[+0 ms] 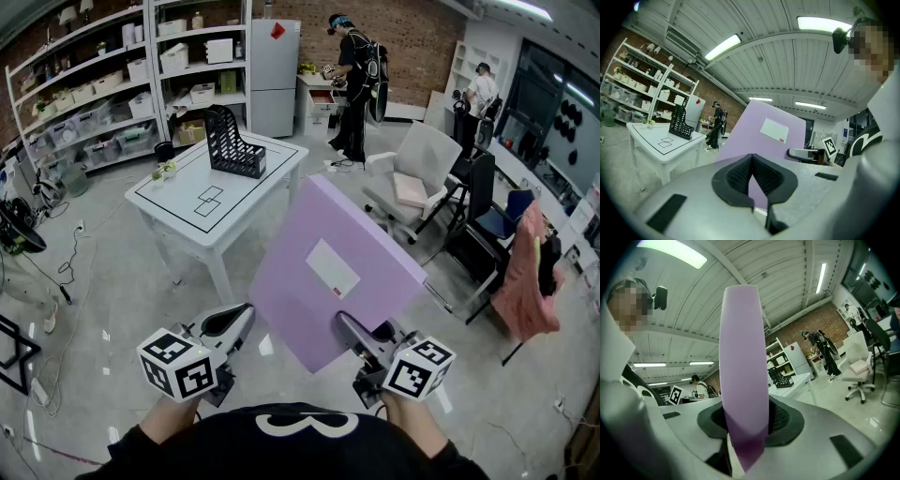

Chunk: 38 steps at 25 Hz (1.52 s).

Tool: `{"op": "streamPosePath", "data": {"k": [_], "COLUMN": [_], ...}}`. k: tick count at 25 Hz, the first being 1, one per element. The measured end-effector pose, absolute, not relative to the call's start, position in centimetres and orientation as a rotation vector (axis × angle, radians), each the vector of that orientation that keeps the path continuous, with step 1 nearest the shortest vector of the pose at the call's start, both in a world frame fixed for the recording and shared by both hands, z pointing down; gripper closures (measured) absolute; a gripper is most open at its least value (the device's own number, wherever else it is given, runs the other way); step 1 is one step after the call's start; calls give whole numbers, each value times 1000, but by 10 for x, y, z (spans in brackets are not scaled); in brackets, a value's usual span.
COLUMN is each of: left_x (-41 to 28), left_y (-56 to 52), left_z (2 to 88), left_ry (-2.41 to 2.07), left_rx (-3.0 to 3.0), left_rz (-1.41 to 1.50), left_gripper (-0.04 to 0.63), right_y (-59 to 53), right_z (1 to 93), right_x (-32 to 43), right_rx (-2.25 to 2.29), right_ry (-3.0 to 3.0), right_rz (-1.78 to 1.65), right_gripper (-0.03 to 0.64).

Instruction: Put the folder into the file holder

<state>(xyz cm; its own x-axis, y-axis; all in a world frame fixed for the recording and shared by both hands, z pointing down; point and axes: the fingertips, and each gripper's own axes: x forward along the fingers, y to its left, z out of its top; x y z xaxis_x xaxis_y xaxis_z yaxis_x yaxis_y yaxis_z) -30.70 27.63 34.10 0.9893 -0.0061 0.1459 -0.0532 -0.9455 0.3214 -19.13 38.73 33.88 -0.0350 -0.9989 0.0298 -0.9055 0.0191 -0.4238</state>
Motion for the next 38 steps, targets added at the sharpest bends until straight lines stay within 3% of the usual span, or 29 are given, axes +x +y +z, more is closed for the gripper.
{"op": "streamPosePath", "data": {"k": [20, 38], "left_x": [-250, -78], "left_y": [217, -23], "left_z": [378, 401], "left_ry": [7, 15], "left_rx": [2799, 2666], "left_rz": [276, 305], "left_gripper": [591, 589], "right_y": [332, 108], "right_z": [353, 354], "right_x": [-134, 38], "right_rx": [-2031, -2065], "right_ry": [1965, 1907], "right_rz": [-451, -544], "right_gripper": [460, 460]}}
